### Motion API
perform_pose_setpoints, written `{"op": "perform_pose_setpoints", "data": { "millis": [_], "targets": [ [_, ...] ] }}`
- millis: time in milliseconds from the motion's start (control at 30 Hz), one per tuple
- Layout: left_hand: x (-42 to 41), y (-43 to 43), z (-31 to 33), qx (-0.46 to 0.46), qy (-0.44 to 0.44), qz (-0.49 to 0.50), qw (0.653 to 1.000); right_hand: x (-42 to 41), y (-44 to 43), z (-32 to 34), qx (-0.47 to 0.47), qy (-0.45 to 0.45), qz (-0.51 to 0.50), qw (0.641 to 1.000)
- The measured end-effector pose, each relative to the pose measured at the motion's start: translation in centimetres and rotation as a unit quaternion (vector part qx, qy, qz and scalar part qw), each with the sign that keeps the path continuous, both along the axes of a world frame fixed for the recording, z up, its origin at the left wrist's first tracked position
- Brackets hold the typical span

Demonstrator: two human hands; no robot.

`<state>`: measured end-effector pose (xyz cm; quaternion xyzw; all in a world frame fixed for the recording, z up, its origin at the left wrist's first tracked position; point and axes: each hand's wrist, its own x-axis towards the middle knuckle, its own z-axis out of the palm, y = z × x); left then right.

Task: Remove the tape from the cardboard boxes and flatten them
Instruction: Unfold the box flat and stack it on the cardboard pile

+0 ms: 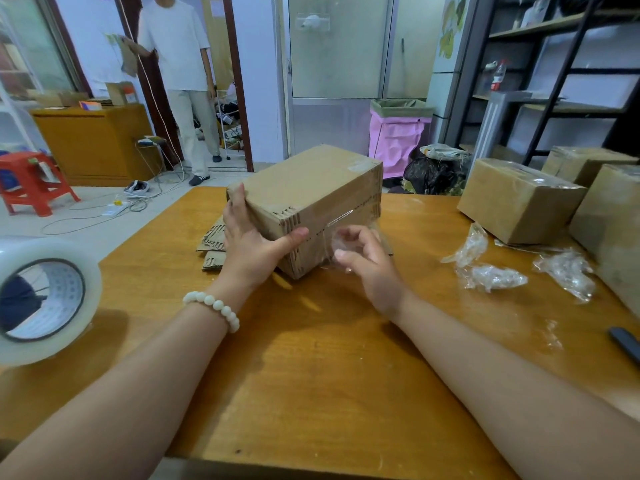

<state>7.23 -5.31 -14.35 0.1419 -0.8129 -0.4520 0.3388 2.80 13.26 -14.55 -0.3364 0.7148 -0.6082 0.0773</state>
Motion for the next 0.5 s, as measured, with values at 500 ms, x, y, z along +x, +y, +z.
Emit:
{"op": "perform_pose_setpoints", "data": {
  "millis": [500],
  "targets": [
    [0.2,0.5,-0.2,-0.021,-0.015,0.031,0.999,-0.9,0.5,1.2,-0.109,-0.288,-0.005,0.951]
  ]
}}
